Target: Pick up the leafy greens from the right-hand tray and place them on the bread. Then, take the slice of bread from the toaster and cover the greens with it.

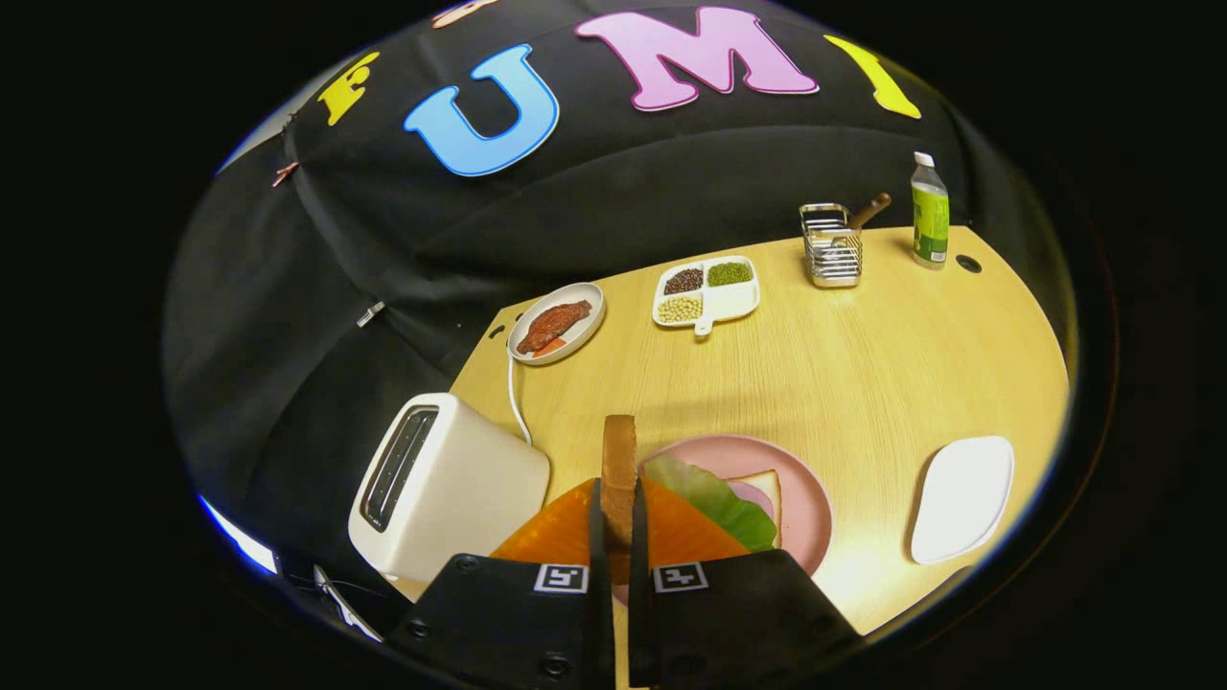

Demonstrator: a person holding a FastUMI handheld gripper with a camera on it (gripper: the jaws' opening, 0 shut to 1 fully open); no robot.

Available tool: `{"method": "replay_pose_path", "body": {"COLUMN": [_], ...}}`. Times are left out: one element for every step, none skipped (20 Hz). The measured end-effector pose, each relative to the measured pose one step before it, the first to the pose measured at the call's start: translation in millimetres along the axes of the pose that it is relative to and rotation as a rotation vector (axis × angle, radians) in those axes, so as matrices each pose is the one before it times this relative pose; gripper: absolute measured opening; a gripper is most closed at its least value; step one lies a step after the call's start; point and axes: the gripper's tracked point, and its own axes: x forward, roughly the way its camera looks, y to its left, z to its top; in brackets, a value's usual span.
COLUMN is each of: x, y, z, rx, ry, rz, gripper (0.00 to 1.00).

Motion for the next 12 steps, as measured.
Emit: {"method": "replay_pose_path", "body": {"x": [2.60, 3.06, 2.14, -0.38, -0.77, 0.80, 0.58, -0.47, -0.28, -0.18, -0.66, -1.93], "y": [-4.13, -6.22, -7.91, -4.70, -5.36, -7.53, -6.13, -6.57, -8.39, -6.73, -4.70, -8.44], "z": [-2.17, -2.86, -2.67, -3.08, -0.40, 0.01, -1.14, -1.70, -1.67, -0.94, -0.89, -0.99], "rx": [0.00745, 0.00218, -0.00011, 0.00147, 0.00480, 0.00937, 0.01116, 0.01247, 0.00810, 0.00480, 0.00783, -0.00105], "ry": [0.00266, 0.00430, 0.00551, 0.00608, -0.00253, -0.00175, 0.00191, 0.00533, 0.00367, 0.00058, 0.00000, -0.00351], "rz": [-0.00393, -0.00471, -0.01514, -0.00956, -0.01076, -0.01207, -0.01133, -0.01325, -0.01735, -0.01345, -0.00974, -0.02158], "gripper": [0.10, 0.10, 0.10, 0.10, 0.10, 0.10, 0.13, 0.15, 0.16, 0.24, 0.24, 0.28]}}
